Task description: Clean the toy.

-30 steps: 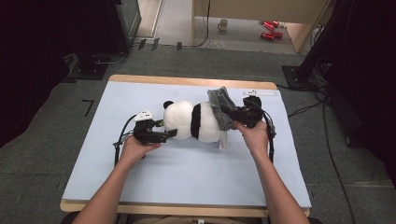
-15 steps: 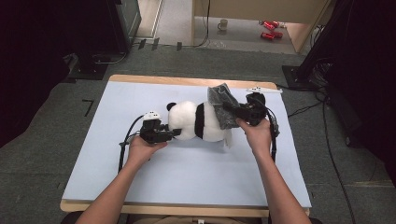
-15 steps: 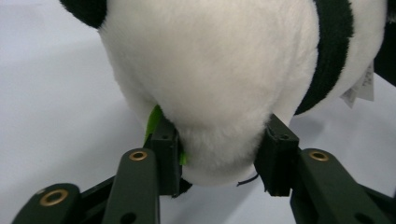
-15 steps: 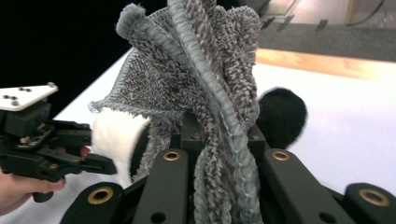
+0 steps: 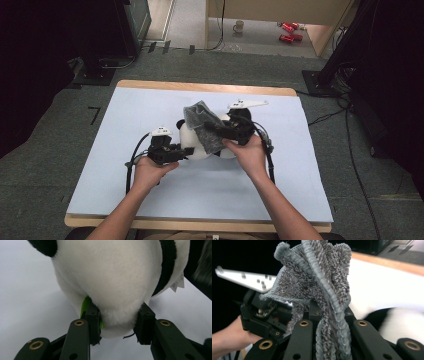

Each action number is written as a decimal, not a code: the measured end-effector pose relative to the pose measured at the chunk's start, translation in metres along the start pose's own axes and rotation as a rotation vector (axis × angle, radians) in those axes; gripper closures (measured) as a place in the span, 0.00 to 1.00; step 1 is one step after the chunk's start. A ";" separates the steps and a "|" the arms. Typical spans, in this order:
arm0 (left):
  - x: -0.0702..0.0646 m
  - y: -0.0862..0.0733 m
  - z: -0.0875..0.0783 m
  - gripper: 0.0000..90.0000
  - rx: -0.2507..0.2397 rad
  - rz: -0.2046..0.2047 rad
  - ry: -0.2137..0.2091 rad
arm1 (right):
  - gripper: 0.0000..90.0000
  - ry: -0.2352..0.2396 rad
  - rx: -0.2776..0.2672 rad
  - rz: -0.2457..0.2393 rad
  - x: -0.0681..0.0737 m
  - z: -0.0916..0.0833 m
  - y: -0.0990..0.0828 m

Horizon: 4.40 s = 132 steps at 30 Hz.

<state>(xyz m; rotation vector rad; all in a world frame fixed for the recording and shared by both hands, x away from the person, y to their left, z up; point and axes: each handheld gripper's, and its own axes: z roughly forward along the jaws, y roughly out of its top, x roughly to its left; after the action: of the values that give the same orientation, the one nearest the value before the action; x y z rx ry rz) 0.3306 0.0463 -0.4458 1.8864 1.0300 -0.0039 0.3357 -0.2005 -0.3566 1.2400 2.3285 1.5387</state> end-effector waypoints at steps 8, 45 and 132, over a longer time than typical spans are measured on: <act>-0.006 -0.002 0.007 0.70 0.013 0.028 0.043 | 0.87 0.020 0.092 0.006 0.000 0.037 -0.022; 0.032 0.004 0.012 0.70 0.009 -0.086 -0.001 | 0.88 -0.271 0.031 0.125 -0.101 -0.041 -0.023; 0.041 0.020 0.019 0.70 0.048 -0.032 0.033 | 0.88 -0.230 0.010 0.292 -0.121 -0.067 -0.047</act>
<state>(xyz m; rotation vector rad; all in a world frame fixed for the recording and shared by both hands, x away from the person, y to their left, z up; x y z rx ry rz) 0.3777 0.0552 -0.4586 1.9192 1.0912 -0.0159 0.3580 -0.3371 -0.4029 1.7217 2.0862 1.3691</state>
